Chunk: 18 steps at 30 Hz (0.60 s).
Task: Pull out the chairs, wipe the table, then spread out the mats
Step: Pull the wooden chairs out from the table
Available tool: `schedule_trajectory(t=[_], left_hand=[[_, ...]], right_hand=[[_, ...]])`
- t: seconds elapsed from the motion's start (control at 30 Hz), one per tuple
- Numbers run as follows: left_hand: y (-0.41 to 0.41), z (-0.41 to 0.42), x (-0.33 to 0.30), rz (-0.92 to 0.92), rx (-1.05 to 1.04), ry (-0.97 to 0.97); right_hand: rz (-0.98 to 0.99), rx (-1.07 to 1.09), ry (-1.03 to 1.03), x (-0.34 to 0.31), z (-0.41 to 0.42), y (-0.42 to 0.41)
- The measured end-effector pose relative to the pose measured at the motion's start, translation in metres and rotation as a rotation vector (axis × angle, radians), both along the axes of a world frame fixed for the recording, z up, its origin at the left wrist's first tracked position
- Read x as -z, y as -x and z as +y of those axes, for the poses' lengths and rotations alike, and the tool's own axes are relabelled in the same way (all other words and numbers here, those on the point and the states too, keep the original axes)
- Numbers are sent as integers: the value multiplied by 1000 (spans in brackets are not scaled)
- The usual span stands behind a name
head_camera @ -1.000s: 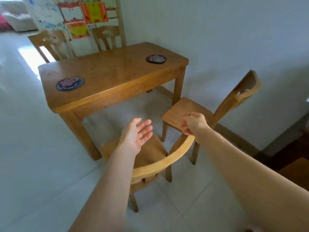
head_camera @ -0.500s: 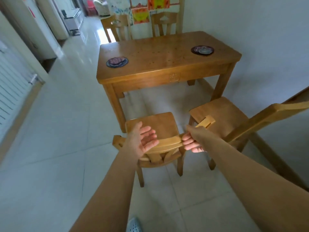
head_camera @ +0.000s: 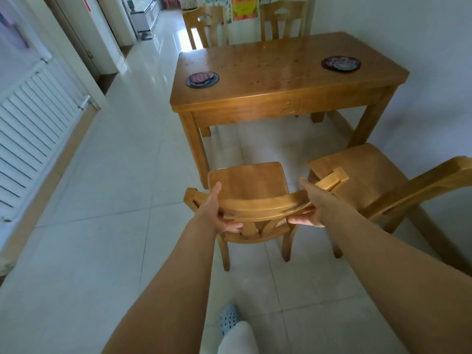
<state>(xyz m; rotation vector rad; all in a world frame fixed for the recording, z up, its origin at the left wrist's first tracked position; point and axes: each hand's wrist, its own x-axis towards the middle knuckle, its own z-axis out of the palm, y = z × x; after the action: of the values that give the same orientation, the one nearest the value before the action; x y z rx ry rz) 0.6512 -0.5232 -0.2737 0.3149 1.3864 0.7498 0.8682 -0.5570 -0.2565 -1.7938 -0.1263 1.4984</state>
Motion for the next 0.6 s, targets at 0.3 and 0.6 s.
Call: schedule_trajectory(t=[0.3,0.6], left_hand=[[-13,30,15,92,-85,174],[-23,95,18,80,-131,118]], right_hand=[[-10,139,65,37,39,-2],[-75,166,57,38,104,-11]])
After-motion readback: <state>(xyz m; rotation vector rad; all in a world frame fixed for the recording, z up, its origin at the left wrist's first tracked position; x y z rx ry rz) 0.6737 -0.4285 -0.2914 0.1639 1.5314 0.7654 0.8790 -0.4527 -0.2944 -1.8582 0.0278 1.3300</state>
